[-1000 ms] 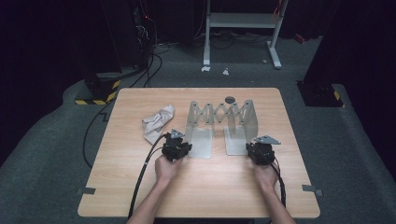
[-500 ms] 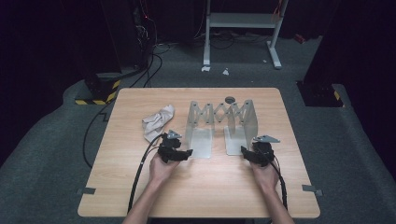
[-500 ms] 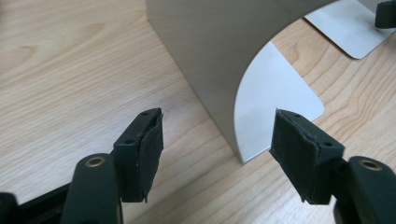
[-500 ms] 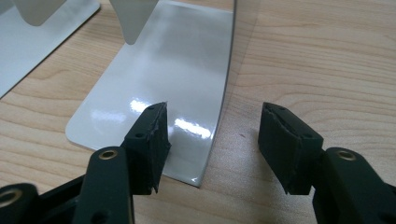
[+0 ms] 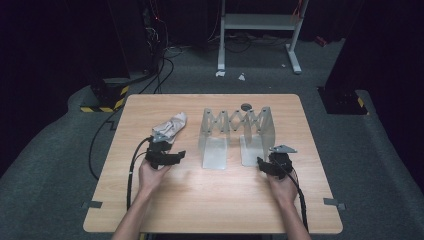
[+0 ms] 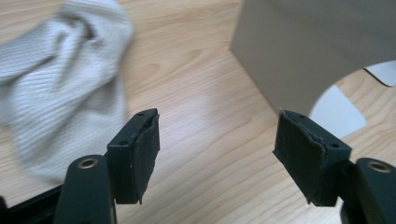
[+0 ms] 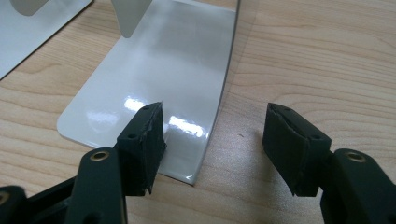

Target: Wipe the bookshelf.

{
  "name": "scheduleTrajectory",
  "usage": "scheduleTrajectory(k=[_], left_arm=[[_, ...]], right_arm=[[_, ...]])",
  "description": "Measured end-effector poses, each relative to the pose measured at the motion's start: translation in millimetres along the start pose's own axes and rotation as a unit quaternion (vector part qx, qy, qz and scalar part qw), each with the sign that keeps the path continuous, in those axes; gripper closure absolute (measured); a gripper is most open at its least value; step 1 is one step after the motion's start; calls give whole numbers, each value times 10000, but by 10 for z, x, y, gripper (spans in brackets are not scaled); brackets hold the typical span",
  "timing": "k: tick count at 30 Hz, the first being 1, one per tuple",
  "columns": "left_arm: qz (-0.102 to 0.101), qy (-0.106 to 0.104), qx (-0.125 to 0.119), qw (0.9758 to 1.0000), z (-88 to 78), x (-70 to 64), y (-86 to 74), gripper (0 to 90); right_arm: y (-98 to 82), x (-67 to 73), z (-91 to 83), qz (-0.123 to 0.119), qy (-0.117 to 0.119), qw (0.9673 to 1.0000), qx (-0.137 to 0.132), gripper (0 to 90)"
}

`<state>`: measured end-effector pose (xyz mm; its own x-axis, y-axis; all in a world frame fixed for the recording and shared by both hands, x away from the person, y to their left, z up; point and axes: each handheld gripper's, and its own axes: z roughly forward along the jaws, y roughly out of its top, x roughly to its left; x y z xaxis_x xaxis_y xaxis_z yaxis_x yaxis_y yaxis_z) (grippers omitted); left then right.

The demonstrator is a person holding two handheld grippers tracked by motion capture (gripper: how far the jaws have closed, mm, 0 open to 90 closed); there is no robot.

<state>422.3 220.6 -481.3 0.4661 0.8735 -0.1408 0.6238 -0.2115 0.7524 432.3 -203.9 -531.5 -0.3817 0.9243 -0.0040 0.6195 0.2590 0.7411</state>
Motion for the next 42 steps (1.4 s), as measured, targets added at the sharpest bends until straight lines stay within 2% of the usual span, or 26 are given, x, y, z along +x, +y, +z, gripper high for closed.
scheduleTrajectory(k=[2,6,8,10,14,16,18,20,22,24,27,29,33,35,37,38,42], left_arm=[[-144,-5,-4,9999,-34,64,11,309],[-186,77,-60,9998,-98,137,62,300],[-249,187,-172,9994,-117,176,85,299],[-292,314,-131,9990,-124,223,121,295],[-501,562,-189,9970,-90,334,173,324],[-656,638,-245,9955,-32,394,175,338],[-732,725,-112,9946,54,450,184,343],[-681,856,60,9940,149,477,218,333],[-572,974,84,9936,221,476,264,318],[-526,994,238,9934,304,479,321,318],[-555,1164,181,9915,396,483,375,317],[-680,1277,75,9895,469,494,375,342],[-736,1505,263,9855,621,562,330,365],[-881,1480,327,9845,676,617,305,386],[-983,1410,452,9841,720,662,270,451],[-962,1385,506,9844,736,677,251,490],[-680,1590,466,9838,698,678,192,663]], right_arm=[[0,-1,1,1,3,10000,-2,386],[0,-1,0,2,3,10000,-1,386],[0,-2,0,-3,5,10000,-2,385],[-1,-2,-1,5,9,10000,-1,384],[-2,-10,-1,22,37,10000,-11,384],[-2,-14,-2,41,53,10000,-15,384],[-2,-19,-3,45,68,10000,-18,383],[-2,-14,-2,34,55,10000,-15,383],[-2,-10,-1,16,40,10000,-9,383],[-2,-9,-1,9,37,10000,-8,383],[-2,-7,-1,-1,32,10000,-5,383],[-3,-4,-3,-12,27,10000,-1,383],[-4,-4,-4,-15,30,10000,-2,383],[-4,-4,-4,-15,30,10000,-2,383],[-4,-4,-4,-16,28,10000,0,383],[-4,-4,-4,-16,27,10000,-1,383],[-4,-3,-3,-26,22,10000,-2,383]])
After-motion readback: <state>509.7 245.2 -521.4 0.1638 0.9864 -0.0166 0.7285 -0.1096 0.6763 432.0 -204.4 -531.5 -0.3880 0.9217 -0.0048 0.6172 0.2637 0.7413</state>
